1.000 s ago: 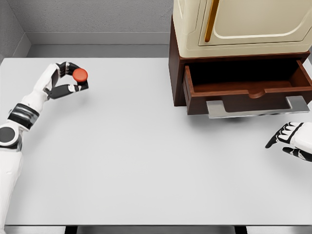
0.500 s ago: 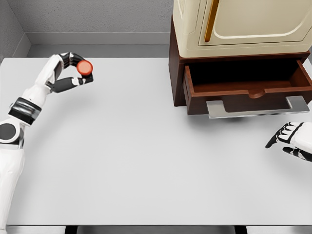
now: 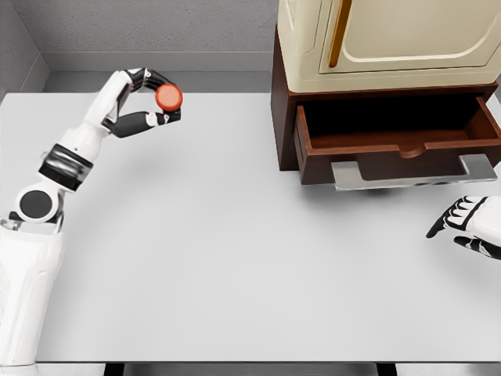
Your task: Put the switch into the drawer with left arm, and close the drawer with right arm
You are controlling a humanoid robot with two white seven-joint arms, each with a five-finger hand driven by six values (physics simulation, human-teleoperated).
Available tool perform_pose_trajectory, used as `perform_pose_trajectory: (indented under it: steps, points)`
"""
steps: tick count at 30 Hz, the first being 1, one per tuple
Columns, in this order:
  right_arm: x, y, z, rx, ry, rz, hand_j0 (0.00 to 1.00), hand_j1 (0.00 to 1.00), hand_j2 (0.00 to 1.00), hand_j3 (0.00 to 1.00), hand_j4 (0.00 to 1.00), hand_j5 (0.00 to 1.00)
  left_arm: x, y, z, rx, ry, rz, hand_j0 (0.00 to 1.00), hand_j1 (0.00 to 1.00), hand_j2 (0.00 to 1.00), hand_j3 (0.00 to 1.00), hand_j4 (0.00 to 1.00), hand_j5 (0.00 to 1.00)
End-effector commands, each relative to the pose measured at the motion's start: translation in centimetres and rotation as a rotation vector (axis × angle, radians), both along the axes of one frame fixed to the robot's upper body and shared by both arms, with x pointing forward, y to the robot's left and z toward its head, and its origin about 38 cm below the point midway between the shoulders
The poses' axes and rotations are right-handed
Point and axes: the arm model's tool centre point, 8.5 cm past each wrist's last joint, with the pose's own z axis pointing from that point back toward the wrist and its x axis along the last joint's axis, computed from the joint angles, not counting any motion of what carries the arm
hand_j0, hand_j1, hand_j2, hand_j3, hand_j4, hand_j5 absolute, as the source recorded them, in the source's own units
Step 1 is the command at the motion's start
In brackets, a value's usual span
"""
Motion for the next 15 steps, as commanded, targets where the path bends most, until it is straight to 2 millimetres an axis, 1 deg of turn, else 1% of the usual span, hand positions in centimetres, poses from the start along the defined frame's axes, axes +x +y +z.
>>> perform_pose_trajectory:
  steps: [1,3,5,7,9,12,15]
  points:
    - [0.0,0.0,0.1,0.005,0.000,-0.001,0.60,0.60,0.60,0.60,0.60,0.60,-0.3,-1.1,1.1,0.012,-0.037,-0.011,0.39,0.39,0.39,0.39,0.39,0.39]
    - [0.0,0.0,0.1,0.005,0.000,-0.001,0.60,0.60,0.60,0.60,0.60,0.60,-0.6,-1.8,1.7,0.027,-0.063,-0.017,0.39,0.39,0.39,0.39,0.39,0.39]
    - [0.0,0.0,0.1,0.004,0.001,-0.001,0.60,0.60,0.60,0.60,0.60,0.60,-0.6,-2.3,1.7,0.028,-0.070,-0.018,0.39,0.39,0.39,0.39,0.39,0.39]
    - [0.1,-0.1,0.1,0.003,0.000,-0.002,0.60,0.60,0.60,0.60,0.60,0.60,-0.8,-3.4,2.2,0.059,-0.098,-0.015,0.39,0.39,0.39,0.39,0.39,0.39]
    - [0.1,-0.1,0.1,0.003,0.000,-0.002,0.60,0.60,0.60,0.60,0.60,0.60,-1.3,-4.0,2.9,0.067,-0.127,-0.019,0.39,0.39,0.39,0.39,0.39,0.39]
    - [0.1,-0.1,0.1,0.003,0.000,-0.002,0.60,0.60,0.60,0.60,0.60,0.60,-1.7,-5.1,3.7,0.087,-0.162,-0.019,0.36,0.36,0.36,0.36,0.36,0.36]
    - [0.1,-0.1,0.1,0.004,0.001,-0.003,0.60,0.60,0.60,0.60,0.60,0.60,-1.7,-6.3,3.6,0.113,-0.172,-0.013,0.36,0.36,0.36,0.36,0.36,0.36]
